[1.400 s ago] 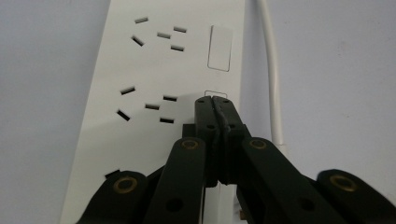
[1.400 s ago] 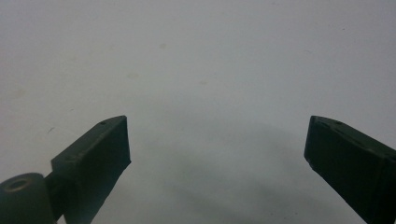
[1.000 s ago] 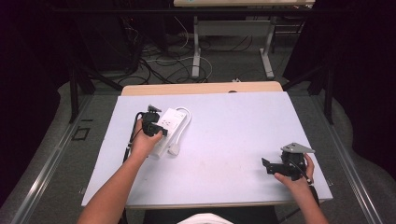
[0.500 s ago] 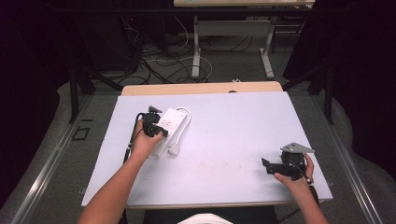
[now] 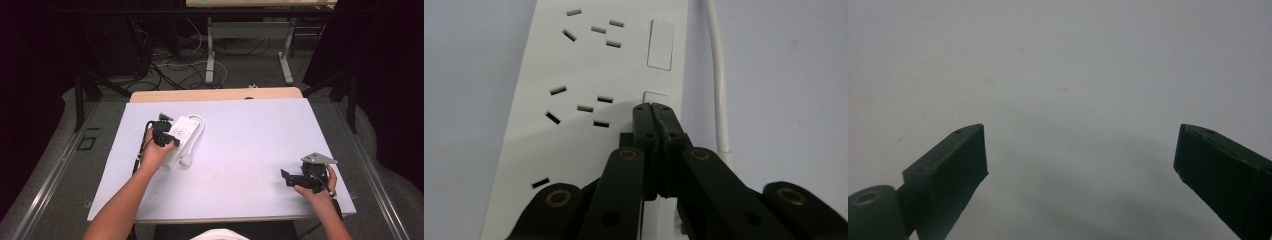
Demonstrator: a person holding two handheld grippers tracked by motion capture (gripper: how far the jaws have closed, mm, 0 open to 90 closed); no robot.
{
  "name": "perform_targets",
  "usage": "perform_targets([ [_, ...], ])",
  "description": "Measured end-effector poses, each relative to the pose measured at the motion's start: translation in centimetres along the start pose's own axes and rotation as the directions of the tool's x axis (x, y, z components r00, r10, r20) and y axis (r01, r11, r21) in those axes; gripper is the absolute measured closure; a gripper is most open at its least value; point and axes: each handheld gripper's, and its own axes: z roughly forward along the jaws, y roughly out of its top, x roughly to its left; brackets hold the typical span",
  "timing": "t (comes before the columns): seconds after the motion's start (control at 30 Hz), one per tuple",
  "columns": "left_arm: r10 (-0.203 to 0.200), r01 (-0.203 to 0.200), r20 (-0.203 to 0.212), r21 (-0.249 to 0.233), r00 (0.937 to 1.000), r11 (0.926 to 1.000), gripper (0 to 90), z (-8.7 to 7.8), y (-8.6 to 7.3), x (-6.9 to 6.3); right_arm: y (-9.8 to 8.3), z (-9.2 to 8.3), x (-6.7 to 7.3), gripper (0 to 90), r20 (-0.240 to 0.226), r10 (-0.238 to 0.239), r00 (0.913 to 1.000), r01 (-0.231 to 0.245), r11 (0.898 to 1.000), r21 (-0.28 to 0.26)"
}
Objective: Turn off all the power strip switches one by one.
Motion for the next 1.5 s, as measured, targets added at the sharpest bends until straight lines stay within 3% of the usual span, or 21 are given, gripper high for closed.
perform_targets([
  [0.5,-0.017,0.018,0.034,-0.031,0.9993,0.9993,90.0,-1.4,-0.5,0.0,0.0,0.0,0.0,6.2,-0.008,-0.005,1.0,0.005,1.0,0.006],
  [0.67,0.004,-0.002,0.034,-0.039,0.9994,0.9993,90.0,-2.0,-0.7,-0.3,0.0,0.0,0.0,6.2,-0.008,-0.003,1.0,0.003,1.0,0.007],
  [1.0,0.009,-0.005,0.066,-0.051,0.9978,0.9987,90.0,-3.2,-1.4,-0.5,0.1,-0.2,-0.1,6.2,-0.003,0.001,1.0,-0.001,1.0,0.007],
  [1.5,0.003,0.001,0.062,-0.066,0.9981,0.9978,90.0,-3.7,-2.9,-0.1,0.0,0.0,0.1,6.2,-0.007,-0.003,1.0,0.003,1.0,0.007],
])
